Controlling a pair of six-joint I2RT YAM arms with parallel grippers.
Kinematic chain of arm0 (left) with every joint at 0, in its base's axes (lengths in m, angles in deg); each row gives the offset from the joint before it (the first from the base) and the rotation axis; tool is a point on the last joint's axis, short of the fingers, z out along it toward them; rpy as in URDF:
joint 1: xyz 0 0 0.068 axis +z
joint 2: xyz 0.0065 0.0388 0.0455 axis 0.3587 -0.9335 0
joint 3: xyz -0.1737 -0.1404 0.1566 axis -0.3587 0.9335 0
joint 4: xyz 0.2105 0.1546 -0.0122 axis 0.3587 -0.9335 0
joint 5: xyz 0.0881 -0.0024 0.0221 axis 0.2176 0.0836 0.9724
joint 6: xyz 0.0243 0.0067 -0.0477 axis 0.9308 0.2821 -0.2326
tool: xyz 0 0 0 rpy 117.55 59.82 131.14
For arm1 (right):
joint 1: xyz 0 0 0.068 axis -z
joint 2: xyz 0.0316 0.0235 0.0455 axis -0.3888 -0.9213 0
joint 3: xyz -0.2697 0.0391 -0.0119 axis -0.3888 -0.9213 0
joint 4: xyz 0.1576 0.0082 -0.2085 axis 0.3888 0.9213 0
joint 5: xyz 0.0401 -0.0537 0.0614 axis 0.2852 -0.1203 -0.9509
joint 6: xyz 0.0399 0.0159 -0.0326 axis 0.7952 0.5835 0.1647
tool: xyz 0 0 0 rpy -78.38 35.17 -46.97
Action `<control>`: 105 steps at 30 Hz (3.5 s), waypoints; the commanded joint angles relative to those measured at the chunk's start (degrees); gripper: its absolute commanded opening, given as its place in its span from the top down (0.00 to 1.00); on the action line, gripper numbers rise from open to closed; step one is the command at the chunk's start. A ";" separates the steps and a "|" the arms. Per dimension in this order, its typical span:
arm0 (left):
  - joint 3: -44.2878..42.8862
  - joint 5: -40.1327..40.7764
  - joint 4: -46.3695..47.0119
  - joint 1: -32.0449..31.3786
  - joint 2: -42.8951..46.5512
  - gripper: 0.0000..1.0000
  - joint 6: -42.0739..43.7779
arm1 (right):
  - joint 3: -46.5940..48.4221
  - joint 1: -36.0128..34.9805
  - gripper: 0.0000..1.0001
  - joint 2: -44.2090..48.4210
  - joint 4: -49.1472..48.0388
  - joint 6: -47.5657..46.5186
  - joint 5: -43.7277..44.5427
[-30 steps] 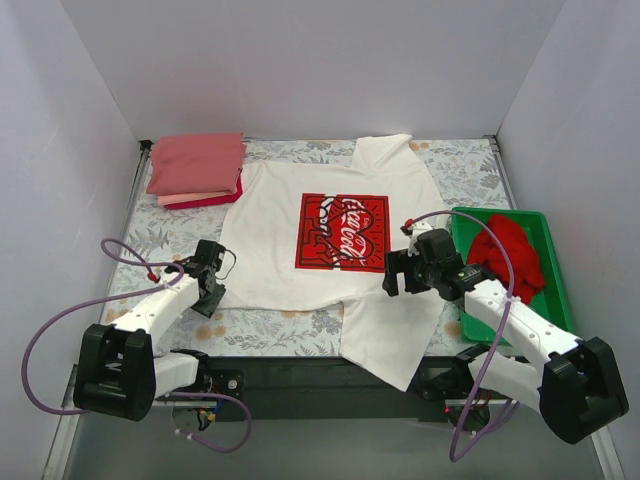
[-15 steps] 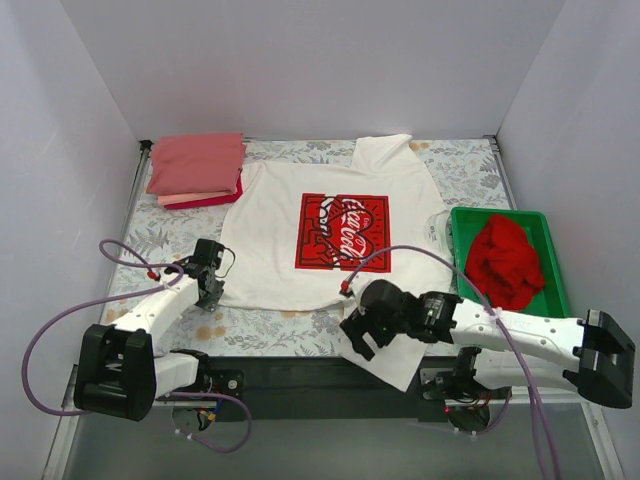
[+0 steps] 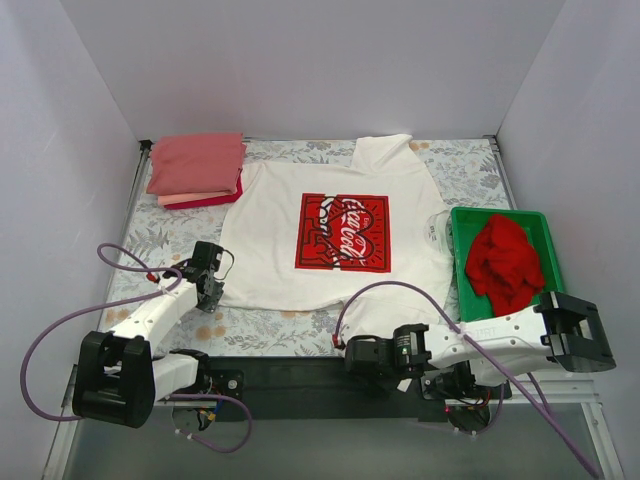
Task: Fold and stack the t-shirts
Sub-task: Flatten the tshirt out, then fold the tshirt
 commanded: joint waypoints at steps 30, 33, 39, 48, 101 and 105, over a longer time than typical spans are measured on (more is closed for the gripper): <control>-1.34 0.00 -8.09 0.33 4.45 1.00 -4.80 | 1.58 3.88 0.99 12.08 9.27 2.78 -1.78; -1.78 0.00 -8.27 0.33 4.37 1.00 -4.45 | 1.68 3.88 0.86 10.68 9.80 3.04 0.86; -1.95 -0.18 -7.39 0.33 3.31 1.00 -3.48 | 1.50 5.11 0.53 1.80 9.01 3.49 4.12; -1.60 0.26 -7.22 0.33 3.40 1.00 -3.48 | -3.59 8.10 0.48 1.44 1.54 0.67 -6.24; -12.58 -1.05 -10.56 0.33 1.21 1.00 -9.37 | 19.95 31.28 0.99 13.05 15.78 -5.65 7.37; -15.66 -0.53 -9.42 0.33 -2.66 1.00 -9.19 | 23.29 37.80 0.99 10.32 13.76 -11.09 8.07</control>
